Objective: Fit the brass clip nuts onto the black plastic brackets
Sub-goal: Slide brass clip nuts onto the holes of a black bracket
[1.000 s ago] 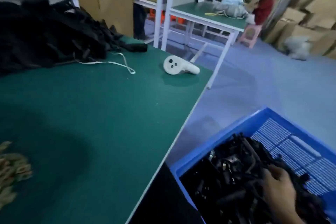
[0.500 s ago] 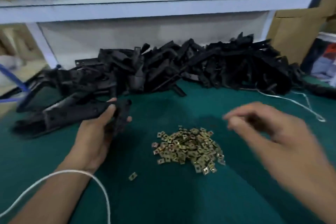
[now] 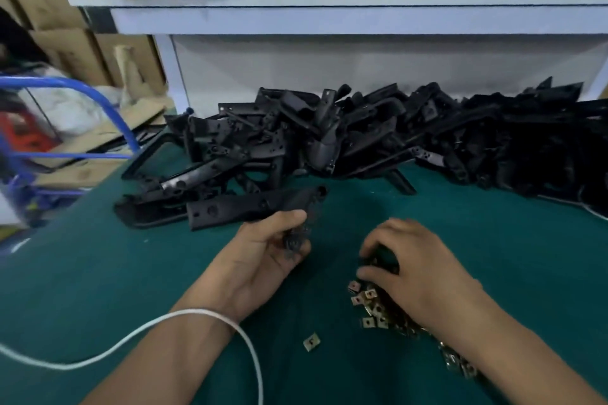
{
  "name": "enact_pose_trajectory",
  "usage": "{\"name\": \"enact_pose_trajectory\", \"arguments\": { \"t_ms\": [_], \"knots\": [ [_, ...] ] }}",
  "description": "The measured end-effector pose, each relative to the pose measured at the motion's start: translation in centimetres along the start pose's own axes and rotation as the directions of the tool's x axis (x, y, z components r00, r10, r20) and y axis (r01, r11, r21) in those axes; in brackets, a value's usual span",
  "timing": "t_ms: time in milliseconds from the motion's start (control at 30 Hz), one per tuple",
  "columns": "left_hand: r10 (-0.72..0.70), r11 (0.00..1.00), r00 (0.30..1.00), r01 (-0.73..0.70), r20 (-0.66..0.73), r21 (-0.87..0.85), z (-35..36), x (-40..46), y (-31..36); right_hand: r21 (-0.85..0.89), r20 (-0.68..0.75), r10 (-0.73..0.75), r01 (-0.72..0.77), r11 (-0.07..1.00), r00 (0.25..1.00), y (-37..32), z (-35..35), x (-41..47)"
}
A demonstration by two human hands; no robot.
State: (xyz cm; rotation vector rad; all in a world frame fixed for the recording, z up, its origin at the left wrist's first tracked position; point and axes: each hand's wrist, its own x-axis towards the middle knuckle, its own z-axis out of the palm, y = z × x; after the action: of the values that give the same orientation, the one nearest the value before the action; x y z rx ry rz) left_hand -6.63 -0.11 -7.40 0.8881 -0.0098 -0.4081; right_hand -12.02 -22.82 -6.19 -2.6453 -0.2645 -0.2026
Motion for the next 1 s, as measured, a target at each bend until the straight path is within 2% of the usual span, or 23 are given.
{"name": "enact_pose_trajectory", "arguments": {
  "t_ms": [67, 133, 200, 300, 433, 667, 867, 1000],
  "knots": [
    [0.006, 0.998, 1.000, -0.006, -0.005, -0.059, 0.4, 0.0, -0.2, 0.085, -0.010, 0.000, 0.001, 0.996, 1.000, 0.0, 0.1, -0.4],
    [0.053, 0.998, 0.998, -0.054, -0.023, -0.035, 0.7, 0.1, -0.6, 0.301, -0.075, 0.048, -0.023, 0.953, 0.996, -0.3, 0.1, -0.6],
    [0.112, 0.992, 0.993, -0.109, -0.047, 0.063, 1.0, 0.1, -0.9, 0.570, -0.138, 0.115, -0.016, 0.821, 0.984, -0.7, 0.1, -0.5],
    [0.141, 0.975, 0.990, -0.134, -0.026, 0.175, 1.4, -0.1, -1.2, 0.756, -0.172, 0.133, 0.044, 0.653, 0.976, -1.2, 0.0, -0.4],
    [0.129, 0.975, 0.992, -0.129, 0.011, 0.182, 1.5, -0.5, -1.1, 0.810, -0.133, 0.138, 0.028, 0.586, 0.981, -1.5, 0.7, -0.8],
    [0.107, 0.975, 0.992, -0.118, 0.067, 0.191, 1.6, -0.7, -1.0, 0.867, -0.169, 0.192, 0.053, 0.496, 0.967, -1.6, 0.4, -0.8],
    [0.096, 0.982, 0.987, -0.115, 0.128, 0.151, 1.6, -1.0, -0.9, 0.949, -0.081, 0.222, 0.007, 0.314, 0.972, -1.7, 0.7, -0.7],
    [0.087, 0.984, 0.986, -0.107, 0.144, 0.139, 1.6, -1.0, -0.9, 0.966, -0.046, 0.208, -0.009, 0.257, 0.977, -1.8, 0.9, -0.7]
  ]
}}
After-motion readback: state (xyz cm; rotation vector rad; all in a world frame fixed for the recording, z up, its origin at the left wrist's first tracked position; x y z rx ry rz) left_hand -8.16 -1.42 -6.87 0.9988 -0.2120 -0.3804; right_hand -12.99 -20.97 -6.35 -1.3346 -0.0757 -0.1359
